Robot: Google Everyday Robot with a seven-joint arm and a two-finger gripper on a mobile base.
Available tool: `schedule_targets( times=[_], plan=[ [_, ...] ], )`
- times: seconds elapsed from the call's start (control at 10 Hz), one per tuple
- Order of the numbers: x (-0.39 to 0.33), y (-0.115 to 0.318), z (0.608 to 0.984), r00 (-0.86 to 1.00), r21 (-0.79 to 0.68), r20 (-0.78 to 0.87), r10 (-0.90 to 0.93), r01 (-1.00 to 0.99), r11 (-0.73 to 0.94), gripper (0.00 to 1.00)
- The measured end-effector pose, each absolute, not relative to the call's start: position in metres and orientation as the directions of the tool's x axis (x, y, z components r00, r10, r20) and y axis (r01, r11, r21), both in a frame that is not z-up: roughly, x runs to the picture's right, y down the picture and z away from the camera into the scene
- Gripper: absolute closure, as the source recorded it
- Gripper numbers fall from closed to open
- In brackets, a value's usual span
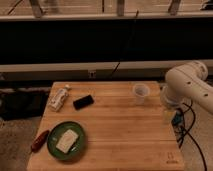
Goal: Push the eraser across the table
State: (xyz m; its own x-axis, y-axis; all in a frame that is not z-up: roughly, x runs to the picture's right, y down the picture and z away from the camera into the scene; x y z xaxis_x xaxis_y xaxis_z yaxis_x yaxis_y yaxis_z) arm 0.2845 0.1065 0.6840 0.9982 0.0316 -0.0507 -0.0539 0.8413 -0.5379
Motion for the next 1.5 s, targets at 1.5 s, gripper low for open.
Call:
schedule_targets(
  times=[1.5],
  plan=[
    [0.179, 0.081, 0.713, 0.989, -0.48, 0.034, -0.147, 0.145, 0.865, 0.2]
  ],
)
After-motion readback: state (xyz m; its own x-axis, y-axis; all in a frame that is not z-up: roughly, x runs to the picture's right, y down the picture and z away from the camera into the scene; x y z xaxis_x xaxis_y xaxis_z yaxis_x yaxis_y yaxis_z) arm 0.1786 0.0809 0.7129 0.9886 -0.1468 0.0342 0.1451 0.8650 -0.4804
